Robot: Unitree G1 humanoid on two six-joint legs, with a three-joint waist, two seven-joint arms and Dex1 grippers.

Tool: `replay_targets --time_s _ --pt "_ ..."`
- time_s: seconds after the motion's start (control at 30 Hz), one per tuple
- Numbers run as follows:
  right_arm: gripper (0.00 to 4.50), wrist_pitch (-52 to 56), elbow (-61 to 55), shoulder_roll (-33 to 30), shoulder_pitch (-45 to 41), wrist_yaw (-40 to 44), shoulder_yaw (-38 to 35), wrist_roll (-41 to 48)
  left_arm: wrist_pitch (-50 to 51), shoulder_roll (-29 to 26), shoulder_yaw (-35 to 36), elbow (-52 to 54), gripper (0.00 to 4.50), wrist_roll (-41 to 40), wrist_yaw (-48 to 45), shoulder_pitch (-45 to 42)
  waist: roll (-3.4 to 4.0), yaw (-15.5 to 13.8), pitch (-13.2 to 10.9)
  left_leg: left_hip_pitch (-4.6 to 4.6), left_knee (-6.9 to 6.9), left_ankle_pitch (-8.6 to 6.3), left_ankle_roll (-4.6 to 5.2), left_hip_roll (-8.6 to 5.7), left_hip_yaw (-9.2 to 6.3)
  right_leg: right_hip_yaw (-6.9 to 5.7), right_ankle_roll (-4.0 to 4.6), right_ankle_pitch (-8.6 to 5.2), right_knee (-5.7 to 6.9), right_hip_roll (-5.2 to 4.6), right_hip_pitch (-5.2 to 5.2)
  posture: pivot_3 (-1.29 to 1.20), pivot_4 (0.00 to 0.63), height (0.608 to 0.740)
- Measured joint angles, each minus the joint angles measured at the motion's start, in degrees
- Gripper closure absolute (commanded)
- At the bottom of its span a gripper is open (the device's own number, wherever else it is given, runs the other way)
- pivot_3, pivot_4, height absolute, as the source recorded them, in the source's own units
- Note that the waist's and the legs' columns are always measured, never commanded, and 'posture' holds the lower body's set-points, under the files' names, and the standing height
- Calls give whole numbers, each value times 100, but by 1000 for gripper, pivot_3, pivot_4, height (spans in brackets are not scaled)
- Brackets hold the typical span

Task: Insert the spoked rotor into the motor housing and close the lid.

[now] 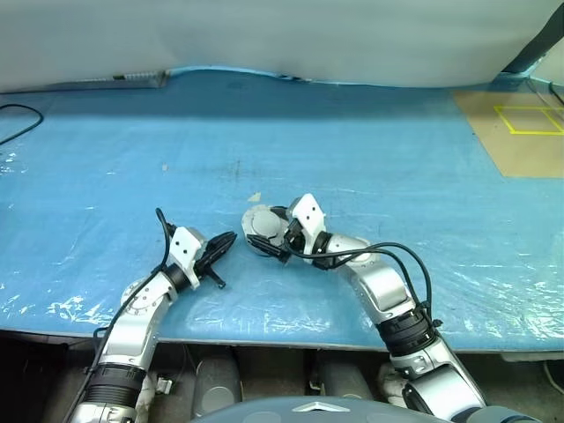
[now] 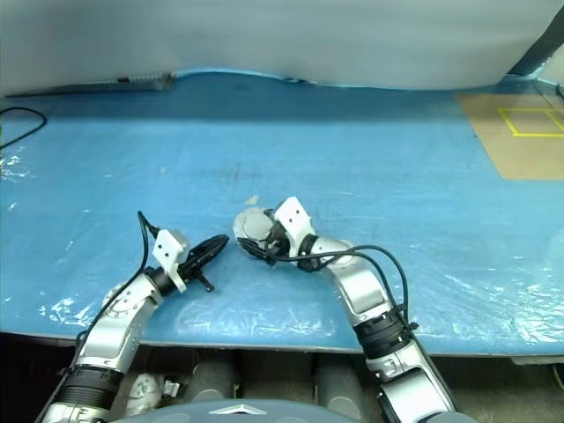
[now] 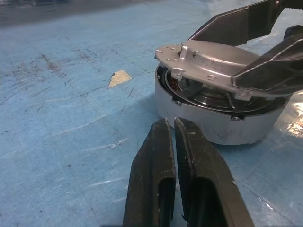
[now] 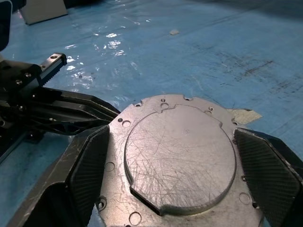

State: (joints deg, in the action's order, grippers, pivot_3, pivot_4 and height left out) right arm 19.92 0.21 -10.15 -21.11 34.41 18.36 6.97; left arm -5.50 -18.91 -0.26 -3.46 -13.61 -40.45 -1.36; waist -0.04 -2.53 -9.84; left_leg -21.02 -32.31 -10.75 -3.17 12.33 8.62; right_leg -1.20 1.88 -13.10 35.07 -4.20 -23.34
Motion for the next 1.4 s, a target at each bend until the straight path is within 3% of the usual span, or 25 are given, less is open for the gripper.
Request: replay_targets --time_s 0.07,0.3,1.03,1.4 --pt "1546 -121 73 -7 -29 -82 43 -120 0 0 0 0 4274 0 3 16 0 -1 0 0 0 0 0 0 0 0 0 0 0 0 0 0 150 740" --pt "1545 -7 -67 -174 -46 -58 69 -258 -28 13 -3 -56 4274 2 -1 9 0 -15 0 0 -2 0 0 -2 -1 0 0 0 0 -1 3 0 150 740" --pt "1545 1887 -809 -571 -700 219 507 -486 -47 8 -17 -89 4274 -8 -53 -82 -1 0 1 6 -1 0 0 -1 -1 2 0 0 1 0 5 0 150 740" --pt "1545 1347 -627 -679 -627 112 669 -643 -96 11 -29 -195 4274 35 -79 -67 -2 -4 13 30 -2 0 0 -2 0 6 0 0 6 -1 22 0 150 740"
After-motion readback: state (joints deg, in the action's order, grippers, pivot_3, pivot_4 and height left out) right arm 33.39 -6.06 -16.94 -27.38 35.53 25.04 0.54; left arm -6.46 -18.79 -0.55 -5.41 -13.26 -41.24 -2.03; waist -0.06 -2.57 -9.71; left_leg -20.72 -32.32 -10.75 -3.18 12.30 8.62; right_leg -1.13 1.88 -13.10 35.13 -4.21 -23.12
